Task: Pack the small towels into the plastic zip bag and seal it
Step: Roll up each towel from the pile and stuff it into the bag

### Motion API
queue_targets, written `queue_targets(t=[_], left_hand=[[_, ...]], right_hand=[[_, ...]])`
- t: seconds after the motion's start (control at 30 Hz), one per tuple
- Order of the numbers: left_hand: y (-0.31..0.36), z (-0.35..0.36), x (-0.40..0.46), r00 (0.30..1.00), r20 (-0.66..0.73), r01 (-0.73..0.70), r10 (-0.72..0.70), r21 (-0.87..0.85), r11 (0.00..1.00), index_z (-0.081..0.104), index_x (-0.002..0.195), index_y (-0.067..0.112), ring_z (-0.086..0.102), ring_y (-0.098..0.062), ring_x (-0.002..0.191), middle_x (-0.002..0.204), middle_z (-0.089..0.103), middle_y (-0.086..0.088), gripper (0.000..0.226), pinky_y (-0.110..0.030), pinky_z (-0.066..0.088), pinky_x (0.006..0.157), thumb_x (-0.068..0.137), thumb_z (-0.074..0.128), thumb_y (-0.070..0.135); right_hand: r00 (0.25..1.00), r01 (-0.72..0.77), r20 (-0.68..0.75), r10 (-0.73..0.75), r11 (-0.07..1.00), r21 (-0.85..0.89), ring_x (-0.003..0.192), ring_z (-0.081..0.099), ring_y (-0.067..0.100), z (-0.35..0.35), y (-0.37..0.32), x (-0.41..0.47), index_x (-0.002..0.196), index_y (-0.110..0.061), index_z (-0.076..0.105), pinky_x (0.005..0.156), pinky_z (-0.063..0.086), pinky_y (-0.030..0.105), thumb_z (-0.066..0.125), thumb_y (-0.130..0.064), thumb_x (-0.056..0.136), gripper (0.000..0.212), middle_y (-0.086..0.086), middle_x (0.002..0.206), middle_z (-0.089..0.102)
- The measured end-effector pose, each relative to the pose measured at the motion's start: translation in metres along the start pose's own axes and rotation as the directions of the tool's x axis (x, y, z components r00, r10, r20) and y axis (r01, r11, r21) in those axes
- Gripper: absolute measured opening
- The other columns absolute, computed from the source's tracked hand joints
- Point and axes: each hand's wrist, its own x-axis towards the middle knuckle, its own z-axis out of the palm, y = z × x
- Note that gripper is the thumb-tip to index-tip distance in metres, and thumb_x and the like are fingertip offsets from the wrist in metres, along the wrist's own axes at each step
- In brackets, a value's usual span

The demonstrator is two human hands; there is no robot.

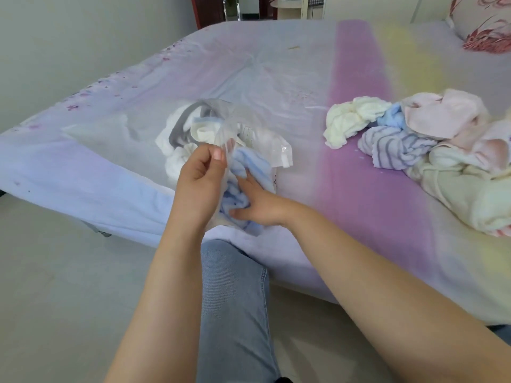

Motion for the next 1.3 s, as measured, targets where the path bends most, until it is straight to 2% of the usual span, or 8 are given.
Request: queue_targets(t=[0.2, 0.37, 0.53, 0.73, 0.9, 1.1, 1.23, 1.3], left_hand=[[-0.005, 0.006, -0.002, 1.0, 0.025, -0.014, 0.012, 0.084, 0.996, 0.045, 0.068, 0.027, 0.046, -0.01, 0.095, 0.093, 0.054, -0.006, 0.031, -0.023, 0.039, 0.078, 0.099, 0.046, 0.028], [-0.002, 0.015, -0.005, 0.998, 0.049, -0.03, 0.024, 0.122, 0.992, 0.042, 0.069, 0.021, 0.05, -0.009, 0.09, 0.092, 0.055, -0.007, 0.03, -0.031, 0.042, 0.082, 0.098, 0.044, 0.031], [0.006, 0.007, -0.013, 0.995, 0.103, 0.001, 0.0, -0.011, 1.0, 0.047, 0.071, 0.016, 0.063, -0.027, 0.113, 0.118, 0.07, -0.006, 0.028, -0.053, 0.044, 0.098, 0.097, 0.044, 0.027], [0.021, -0.012, -0.008, 0.991, 0.129, -0.017, 0.032, -0.117, 0.993, 0.048, 0.067, 0.022, 0.065, -0.016, 0.11, 0.1, 0.076, 0.003, 0.033, -0.026, 0.05, 0.084, 0.099, 0.04, 0.019], [0.035, -0.011, -0.004, 0.974, 0.202, -0.048, 0.103, -0.261, 0.964, 0.036, 0.072, 0.018, 0.059, -0.023, 0.122, 0.109, 0.072, -0.017, 0.028, -0.029, 0.044, 0.101, 0.099, 0.035, 0.015], [0.033, -0.006, 0.002, 0.978, -0.025, -0.207, 0.208, 0.024, 0.978, 0.047, 0.076, 0.018, 0.067, -0.005, 0.102, 0.108, 0.072, -0.006, 0.031, -0.014, 0.047, 0.08, 0.105, 0.038, 0.014], [0.013, -0.004, 0.002, 0.968, -0.137, -0.185, 0.208, 0.161, 0.969, 0.05, 0.077, 0.02, 0.064, -0.006, 0.109, 0.108, 0.071, 0.0, 0.029, -0.028, 0.049, 0.089, 0.104, 0.04, 0.019], [0.005, -0.005, -0.002, 0.952, -0.17, -0.19, 0.254, 0.319, 0.928, 0.052, 0.078, 0.025, 0.062, -0.005, 0.099, 0.096, 0.067, 0.01, 0.027, -0.038, 0.048, 0.091, 0.103, 0.042, 0.028]], right_hand=[[0.791, 0.109, -0.606, -0.088, 0.994, -0.002, 0.134, 0.037, 0.013, 0.018, 0.042, -0.04, 0.138, -0.051, 0.028, 0.099, 0.042, 0.031, 0.065, -0.05, 0.077, 0.071, -0.012, 0.146, 0.023], [0.956, -0.019, -0.285, 0.073, 0.982, 0.19, 0.117, 0.056, 0.02, 0.028, 0.048, -0.034, 0.146, -0.04, 0.019, 0.097, 0.048, 0.041, 0.077, -0.044, 0.07, 0.095, 0.0, 0.139, 0.046], [0.918, 0.078, -0.395, 0.043, 0.956, 0.284, 0.064, 0.054, 0.01, 0.027, 0.011, -0.014, 0.074, -0.023, 0.056, 0.061, 0.046, 0.033, 0.055, -0.022, 0.076, 0.002, -0.005, 0.068, 0.059], [0.887, 0.022, -0.437, -0.15, 0.958, -0.284, 0.107, 0.05, 0.033, 0.026, -0.005, 0.017, 0.116, -0.007, 0.051, 0.086, 0.044, 0.043, 0.055, -0.02, 0.086, 0.033, 0.016, 0.115, 0.056], [0.956, -0.102, -0.29, 0.037, 0.972, -0.212, 0.132, 0.037, 0.031, -0.004, -0.025, 0.087, 0.131, -0.009, 0.041, 0.112, 0.026, 0.042, 0.047, -0.025, 0.093, 0.041, 0.015, 0.139, 0.042], [0.921, -0.384, -0.246, 0.303, 0.592, -0.708, 0.144, 0.004, 0.045, 0.011, -0.019, 0.072, 0.149, 0.003, -0.003, 0.116, 0.016, 0.054, 0.053, -0.035, 0.093, 0.087, 0.026, 0.157, -0.002], [0.922, -0.169, -0.377, -0.089, 0.784, -0.597, 0.107, 0.059, 0.036, 0.038, -0.014, -0.009, 0.131, -0.009, 0.049, 0.069, 0.044, 0.037, 0.051, -0.024, 0.094, 0.04, 0.016, 0.126, 0.058], [0.731, -0.057, -0.55, -0.403, 0.767, -0.639, 0.083, 0.061, 0.03, 0.036, 0.001, -0.044, 0.097, -0.015, 0.066, 0.062, 0.043, 0.035, 0.059, -0.023, 0.087, 0.015, 0.008, 0.09, 0.064]])
